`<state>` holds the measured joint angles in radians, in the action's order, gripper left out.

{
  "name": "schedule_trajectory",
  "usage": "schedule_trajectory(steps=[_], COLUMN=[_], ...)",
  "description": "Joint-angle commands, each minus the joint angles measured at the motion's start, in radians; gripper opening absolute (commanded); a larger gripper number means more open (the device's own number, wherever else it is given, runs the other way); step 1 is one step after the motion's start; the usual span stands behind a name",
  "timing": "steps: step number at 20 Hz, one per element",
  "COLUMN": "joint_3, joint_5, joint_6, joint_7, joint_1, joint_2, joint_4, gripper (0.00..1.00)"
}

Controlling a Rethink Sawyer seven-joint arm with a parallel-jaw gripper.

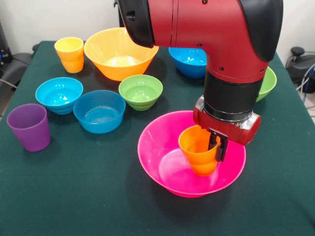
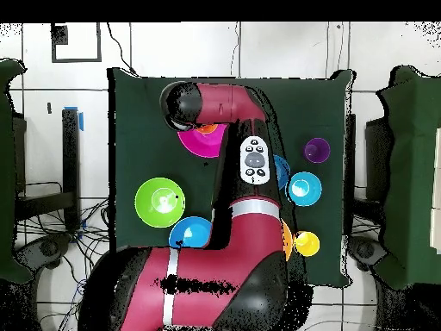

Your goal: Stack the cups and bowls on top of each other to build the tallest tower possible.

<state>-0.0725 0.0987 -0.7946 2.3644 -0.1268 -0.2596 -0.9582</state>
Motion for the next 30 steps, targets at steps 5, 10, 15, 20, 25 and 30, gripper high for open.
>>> schedule_trajectory(steps=[5, 10, 15, 20, 25, 30], joint_3=[-0.074, -0.064, -0.065, -0.065, -0.059, -0.064], joint_5=[0.056, 0.061, 0.067, 0.074, 0.088, 0.095], joint_6=[0.021, -0.030, -0.042, -0.025, 0.016, 0.051], joint_7=[-0.156, -0.193, -0.201, -0.190, -0.175, -0.179], joint_1=[-0.015, -0.030, -0.034, -0.031, -0.024, -0.030], joint_2=[-0.035, -0.080, -0.078, -0.070, -0.056, -0.050], joint_4=[-0.081, -0.096, -0.084, -0.085, -0.088, -0.110], gripper=[0.00, 0.00, 0.00, 0.00, 0.00, 0.00])
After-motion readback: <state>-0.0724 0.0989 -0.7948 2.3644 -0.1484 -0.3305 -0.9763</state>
